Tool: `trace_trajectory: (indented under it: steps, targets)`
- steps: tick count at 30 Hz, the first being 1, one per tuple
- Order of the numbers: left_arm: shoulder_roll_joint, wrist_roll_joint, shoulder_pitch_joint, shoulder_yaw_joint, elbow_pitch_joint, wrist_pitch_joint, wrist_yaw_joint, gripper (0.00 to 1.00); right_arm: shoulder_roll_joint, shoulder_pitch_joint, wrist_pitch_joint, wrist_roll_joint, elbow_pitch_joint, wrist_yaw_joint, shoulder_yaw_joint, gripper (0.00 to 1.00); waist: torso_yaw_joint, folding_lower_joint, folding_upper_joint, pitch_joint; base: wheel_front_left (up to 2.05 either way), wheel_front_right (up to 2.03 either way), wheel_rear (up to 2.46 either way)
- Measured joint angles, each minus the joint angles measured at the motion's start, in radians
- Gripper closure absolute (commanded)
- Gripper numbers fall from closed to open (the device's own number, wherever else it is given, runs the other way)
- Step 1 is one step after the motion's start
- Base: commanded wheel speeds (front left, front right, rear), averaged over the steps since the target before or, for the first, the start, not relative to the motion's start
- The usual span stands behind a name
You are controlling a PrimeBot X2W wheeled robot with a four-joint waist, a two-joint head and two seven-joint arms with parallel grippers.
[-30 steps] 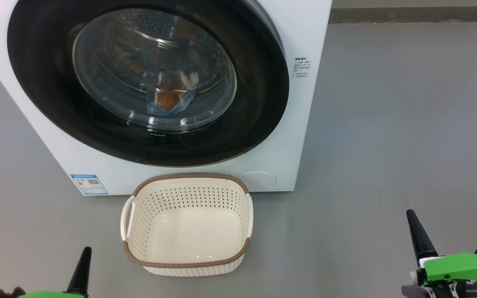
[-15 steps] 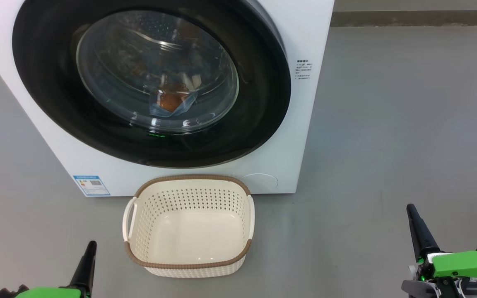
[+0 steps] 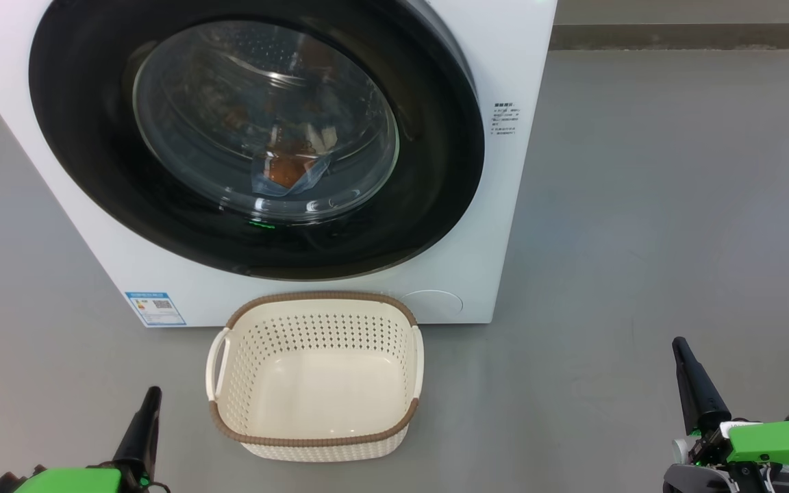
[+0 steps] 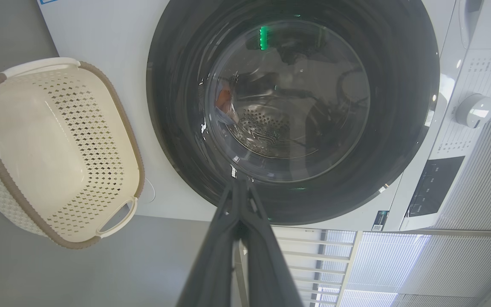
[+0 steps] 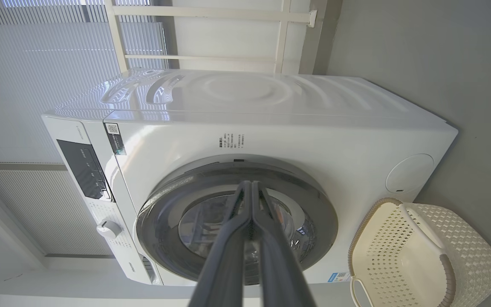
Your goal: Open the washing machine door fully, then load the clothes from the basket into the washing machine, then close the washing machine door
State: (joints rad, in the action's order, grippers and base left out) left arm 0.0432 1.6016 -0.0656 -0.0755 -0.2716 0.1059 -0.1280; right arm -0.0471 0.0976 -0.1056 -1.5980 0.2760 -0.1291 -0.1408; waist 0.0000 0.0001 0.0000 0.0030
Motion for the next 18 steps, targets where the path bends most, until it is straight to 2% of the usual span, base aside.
trace_trajectory:
  steps: [18]
  targets:
    - [-0.002,0.000,0.000,-0.001,0.000,0.001,0.000,1.00,0.000,0.000,0.000,-0.003,-0.001,0.000,0.000,1.00,0.000,0.0000,0.0000,0.000,0.00,0.00,0.00]
